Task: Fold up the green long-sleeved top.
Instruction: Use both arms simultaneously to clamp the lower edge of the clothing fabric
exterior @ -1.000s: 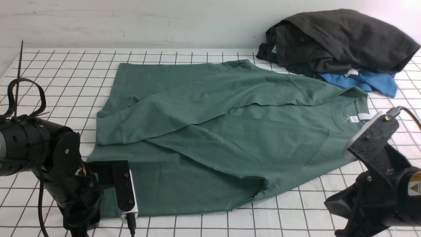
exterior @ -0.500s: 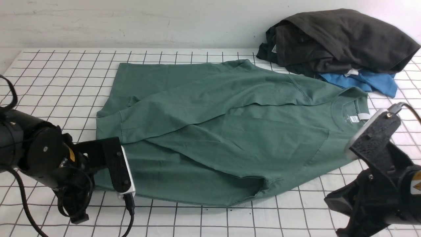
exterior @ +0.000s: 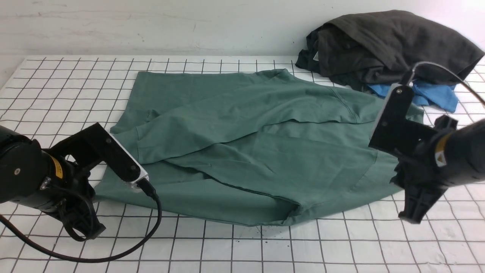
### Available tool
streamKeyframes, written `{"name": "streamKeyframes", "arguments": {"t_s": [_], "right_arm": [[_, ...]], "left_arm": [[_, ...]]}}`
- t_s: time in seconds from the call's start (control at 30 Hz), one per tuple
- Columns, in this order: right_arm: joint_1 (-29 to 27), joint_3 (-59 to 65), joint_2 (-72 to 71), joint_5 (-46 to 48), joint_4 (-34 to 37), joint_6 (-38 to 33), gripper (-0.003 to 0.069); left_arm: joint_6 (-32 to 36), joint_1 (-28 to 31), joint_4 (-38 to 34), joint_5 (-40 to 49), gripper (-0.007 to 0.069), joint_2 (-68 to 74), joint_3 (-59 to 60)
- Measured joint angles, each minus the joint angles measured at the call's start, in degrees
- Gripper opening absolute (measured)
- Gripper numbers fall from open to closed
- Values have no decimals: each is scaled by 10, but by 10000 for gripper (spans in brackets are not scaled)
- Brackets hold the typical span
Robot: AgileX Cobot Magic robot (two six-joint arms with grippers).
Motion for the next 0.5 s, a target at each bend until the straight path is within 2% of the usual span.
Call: {"name": "streamKeyframes", "arguments": {"t_s": [0.07, 0.17, 0.33, 0.5], "right_arm": [[-17, -4, 51, -9, -65, 24, 287], [-32, -5, 105, -16, -127, 37, 340], [-41, -7, 163, -66, -178, 53, 350], [-45, -8, 206, -109, -263, 134, 321]], "left_arm": [[-14, 0, 3, 0, -6, 0, 0], [-20, 0, 4, 1, -6, 0, 0], [-21, 0, 5, 1, -6, 0, 0], [-21, 0, 3, 1, -6, 0, 0]]}}
